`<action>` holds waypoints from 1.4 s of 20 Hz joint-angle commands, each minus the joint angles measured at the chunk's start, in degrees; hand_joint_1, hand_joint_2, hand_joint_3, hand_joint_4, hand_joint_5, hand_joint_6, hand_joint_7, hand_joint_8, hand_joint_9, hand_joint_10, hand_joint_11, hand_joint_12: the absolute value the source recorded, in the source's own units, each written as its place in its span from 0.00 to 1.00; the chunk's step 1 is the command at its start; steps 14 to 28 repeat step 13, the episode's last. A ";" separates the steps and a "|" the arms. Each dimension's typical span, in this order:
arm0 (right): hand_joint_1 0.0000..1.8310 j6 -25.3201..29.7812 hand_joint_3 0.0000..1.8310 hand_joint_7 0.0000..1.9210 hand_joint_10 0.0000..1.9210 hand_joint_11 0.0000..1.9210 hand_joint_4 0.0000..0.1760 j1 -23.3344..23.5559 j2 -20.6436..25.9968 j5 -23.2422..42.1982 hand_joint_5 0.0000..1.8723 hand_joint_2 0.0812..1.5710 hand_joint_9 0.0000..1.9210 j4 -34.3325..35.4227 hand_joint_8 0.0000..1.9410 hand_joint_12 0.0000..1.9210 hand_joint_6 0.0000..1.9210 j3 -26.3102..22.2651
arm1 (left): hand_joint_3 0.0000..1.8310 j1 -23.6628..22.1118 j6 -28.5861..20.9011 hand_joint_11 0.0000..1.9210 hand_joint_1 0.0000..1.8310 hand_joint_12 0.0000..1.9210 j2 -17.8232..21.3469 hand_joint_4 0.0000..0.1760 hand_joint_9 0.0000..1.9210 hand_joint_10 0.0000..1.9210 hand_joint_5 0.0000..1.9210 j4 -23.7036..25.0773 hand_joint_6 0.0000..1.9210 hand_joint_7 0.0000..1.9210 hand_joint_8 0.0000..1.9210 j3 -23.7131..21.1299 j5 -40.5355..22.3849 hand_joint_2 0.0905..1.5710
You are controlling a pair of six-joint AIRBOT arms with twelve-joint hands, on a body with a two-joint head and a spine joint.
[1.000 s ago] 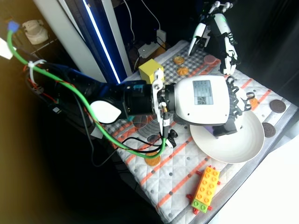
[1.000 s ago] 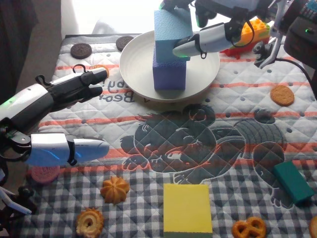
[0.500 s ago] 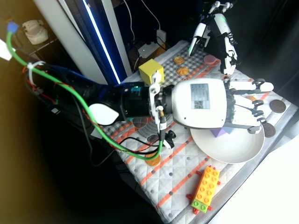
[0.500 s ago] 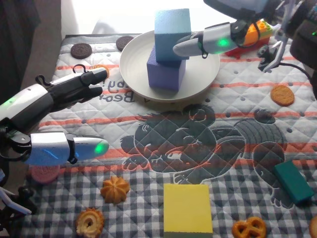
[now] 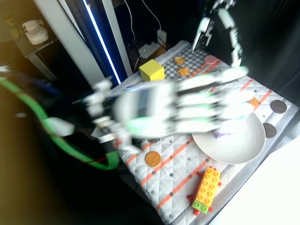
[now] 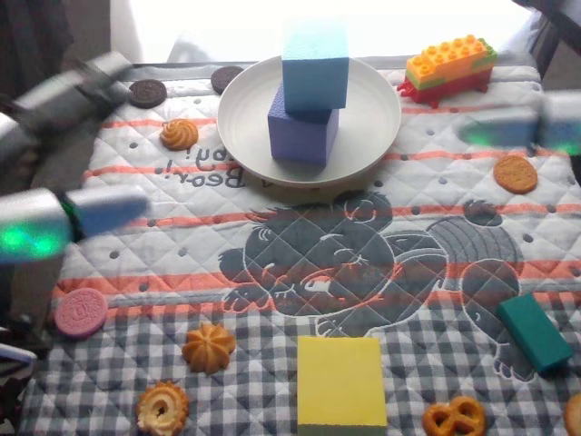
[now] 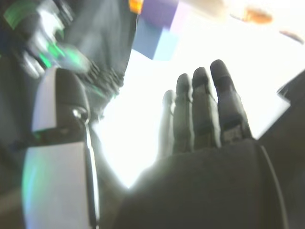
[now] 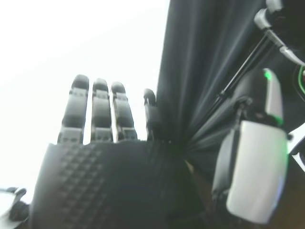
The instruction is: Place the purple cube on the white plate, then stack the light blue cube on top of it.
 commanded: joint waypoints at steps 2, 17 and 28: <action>0.31 0.24 0.00 0.00 0.00 0.00 1.00 -4.39 2.10 18.26 0.00 0.52 0.00 3.79 0.00 0.00 0.00 -3.00 | 0.00 2.04 -4.63 0.00 0.47 0.03 1.18 0.52 0.04 0.00 0.02 -0.66 0.00 0.07 0.00 -0.74 -16.69 0.57; 0.23 -0.66 0.00 0.00 0.00 0.00 0.54 -15.75 7.75 37.40 0.02 0.68 0.00 2.46 0.00 0.00 0.00 -13.20 | 0.00 4.19 -20.74 0.04 0.06 0.03 1.57 0.47 0.08 0.01 0.13 5.12 0.02 0.12 0.01 -0.40 -32.54 0.85; 0.23 -0.66 0.00 0.00 0.00 0.00 0.54 -15.75 7.75 37.40 0.02 0.68 0.00 2.46 0.00 0.00 0.00 -13.20 | 0.00 4.19 -20.74 0.04 0.06 0.03 1.57 0.47 0.08 0.01 0.13 5.12 0.02 0.12 0.01 -0.40 -32.54 0.85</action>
